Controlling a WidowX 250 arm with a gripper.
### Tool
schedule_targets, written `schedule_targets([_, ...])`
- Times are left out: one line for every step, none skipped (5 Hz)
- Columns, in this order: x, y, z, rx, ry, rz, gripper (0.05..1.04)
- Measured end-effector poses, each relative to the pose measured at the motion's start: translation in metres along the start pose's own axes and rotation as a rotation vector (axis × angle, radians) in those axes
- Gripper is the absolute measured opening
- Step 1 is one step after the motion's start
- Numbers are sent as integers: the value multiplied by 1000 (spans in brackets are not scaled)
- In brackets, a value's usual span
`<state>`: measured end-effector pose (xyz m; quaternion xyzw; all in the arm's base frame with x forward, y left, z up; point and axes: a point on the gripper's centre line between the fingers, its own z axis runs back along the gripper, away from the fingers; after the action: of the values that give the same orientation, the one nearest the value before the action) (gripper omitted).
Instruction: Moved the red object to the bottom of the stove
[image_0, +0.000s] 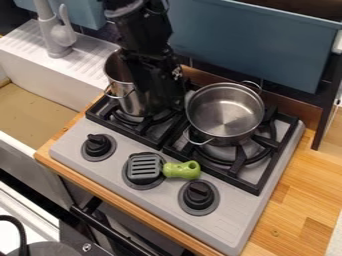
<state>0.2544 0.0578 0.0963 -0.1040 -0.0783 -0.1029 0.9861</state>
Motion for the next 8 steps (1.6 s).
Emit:
schedule_targets([8, 9, 8, 23, -46, 27, 995])
schedule_targets([24, 28, 20, 29, -58, 52, 995])
schedule_targets([31, 44, 28, 17, -82, 80, 995])
schedule_targets([41, 62, 24, 46, -89, 93, 995])
schedule_targets([40, 71, 13, 60, -63, 75, 995])
schedule_targets([38, 72, 2, 98, -48, 58, 995])
schedule_targets([28, 67, -15, 106, -30, 45, 995])
schedule_targets([22, 64, -28, 122, -29, 53, 995])
